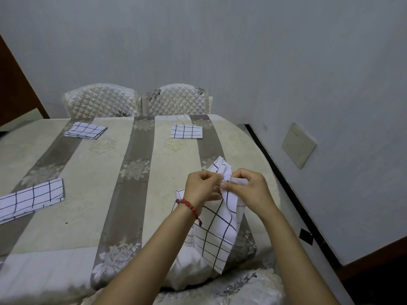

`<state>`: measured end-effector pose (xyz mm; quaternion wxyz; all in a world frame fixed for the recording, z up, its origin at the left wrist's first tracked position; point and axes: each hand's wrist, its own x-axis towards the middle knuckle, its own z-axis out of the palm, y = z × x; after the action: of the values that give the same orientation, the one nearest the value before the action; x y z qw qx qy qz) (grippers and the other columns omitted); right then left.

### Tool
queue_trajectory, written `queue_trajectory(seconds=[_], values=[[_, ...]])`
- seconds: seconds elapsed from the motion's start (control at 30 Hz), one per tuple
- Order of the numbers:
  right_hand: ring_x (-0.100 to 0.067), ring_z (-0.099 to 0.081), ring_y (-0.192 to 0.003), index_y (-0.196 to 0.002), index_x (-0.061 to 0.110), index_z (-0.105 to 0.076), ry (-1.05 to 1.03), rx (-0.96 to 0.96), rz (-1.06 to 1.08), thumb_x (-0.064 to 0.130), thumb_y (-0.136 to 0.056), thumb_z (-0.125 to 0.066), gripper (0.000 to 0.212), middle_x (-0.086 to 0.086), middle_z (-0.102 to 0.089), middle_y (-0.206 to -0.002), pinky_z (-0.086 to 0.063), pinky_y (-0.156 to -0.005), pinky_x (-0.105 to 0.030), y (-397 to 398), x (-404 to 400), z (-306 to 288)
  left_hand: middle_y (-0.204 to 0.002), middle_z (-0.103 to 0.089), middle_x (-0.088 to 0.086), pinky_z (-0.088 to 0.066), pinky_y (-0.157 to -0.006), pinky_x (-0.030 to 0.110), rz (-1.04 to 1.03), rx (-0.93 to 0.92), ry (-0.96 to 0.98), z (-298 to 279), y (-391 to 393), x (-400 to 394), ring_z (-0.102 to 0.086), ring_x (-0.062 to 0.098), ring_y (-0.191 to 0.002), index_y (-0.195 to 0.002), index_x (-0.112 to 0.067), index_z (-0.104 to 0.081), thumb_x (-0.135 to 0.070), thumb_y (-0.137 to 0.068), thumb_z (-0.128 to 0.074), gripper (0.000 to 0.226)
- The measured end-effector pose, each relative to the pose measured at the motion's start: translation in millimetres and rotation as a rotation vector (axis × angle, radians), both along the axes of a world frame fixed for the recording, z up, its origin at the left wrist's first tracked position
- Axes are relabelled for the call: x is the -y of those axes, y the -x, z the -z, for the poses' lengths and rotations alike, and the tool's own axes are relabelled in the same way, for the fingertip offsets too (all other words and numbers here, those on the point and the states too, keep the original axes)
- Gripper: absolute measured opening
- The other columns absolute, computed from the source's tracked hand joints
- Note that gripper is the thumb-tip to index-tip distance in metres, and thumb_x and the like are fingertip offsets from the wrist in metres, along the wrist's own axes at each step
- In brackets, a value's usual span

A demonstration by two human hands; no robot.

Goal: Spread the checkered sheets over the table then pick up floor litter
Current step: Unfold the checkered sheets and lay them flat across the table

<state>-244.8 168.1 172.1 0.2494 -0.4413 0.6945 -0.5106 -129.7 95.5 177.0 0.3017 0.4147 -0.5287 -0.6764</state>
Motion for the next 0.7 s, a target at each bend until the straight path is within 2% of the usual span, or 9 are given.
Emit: queue_trajectory(seconds=[0.13, 0.3, 0.4, 0.6, 0.7], values=[[-0.012, -0.052, -0.071, -0.067, 0.006, -0.063, -0.005, 0.019, -0.003, 0.023, -0.068, -0.079, 0.023, -0.005, -0.060, -0.068, -0.041, -0.066, -0.027, 2.1, 3.5, -1.0, -0.061, -0.060, 0.006, -0.058, -0.051, 0.024, -0.035, -0.007, 0.057, 5.9, -6.6, 9.6, -0.061, 0.012, -0.051, -0.064, -0.010, -0.063, -0.007, -0.084, -0.060, 0.021], [-0.013, -0.042, -0.062, -0.062, 0.010, -0.056, -0.035, 0.000, 0.076, 0.013, -0.074, -0.074, 0.021, -0.003, -0.050, -0.065, -0.033, -0.057, -0.025, 16.0, 18.5, 3.0, -0.058, -0.059, 0.002, -0.058, -0.052, 0.023, -0.135, -0.007, 0.074, 15.8, -25.9, 43.8, -0.059, 0.004, -0.043, -0.067, -0.008, -0.062, -0.007, -0.084, -0.059, 0.018], [-0.014, -0.046, -0.062, -0.064, 0.009, -0.058, -0.069, -0.049, 0.182, 0.012, -0.075, -0.072, 0.018, -0.002, -0.053, -0.065, -0.034, -0.055, -0.025, 36.4, 36.4, 4.2, -0.061, -0.057, 0.004, -0.055, -0.047, 0.019, -0.204, 0.026, 0.054, 20.7, -43.7, 78.4, -0.058, 0.003, -0.040, -0.065, -0.009, -0.060, -0.007, -0.084, -0.061, 0.019], [-0.016, -0.049, -0.065, -0.069, 0.013, -0.061, -0.081, -0.142, 0.335, 0.014, -0.075, -0.065, 0.008, 0.003, -0.055, -0.066, -0.036, -0.051, -0.018, 73.6, 90.4, -17.2, -0.067, -0.057, 0.010, -0.051, -0.040, 0.016, -0.302, 0.156, 0.145, 8.6, -70.4, 156.3, -0.058, 0.010, -0.043, -0.065, -0.008, -0.057, -0.005, -0.084, -0.060, 0.019], [-0.015, -0.044, -0.058, -0.062, 0.008, -0.057, 0.012, -0.201, 0.380, 0.013, -0.075, -0.065, 0.016, 0.000, -0.049, -0.059, -0.032, -0.045, -0.019, 83.7, 109.1, -37.7, -0.065, -0.056, 0.009, -0.050, -0.053, 0.025, -0.376, 0.211, 0.257, -9.8, -81.5, 188.7, -0.053, 0.020, -0.058, -0.075, -0.002, -0.064, -0.008, -0.079, -0.065, 0.007]])
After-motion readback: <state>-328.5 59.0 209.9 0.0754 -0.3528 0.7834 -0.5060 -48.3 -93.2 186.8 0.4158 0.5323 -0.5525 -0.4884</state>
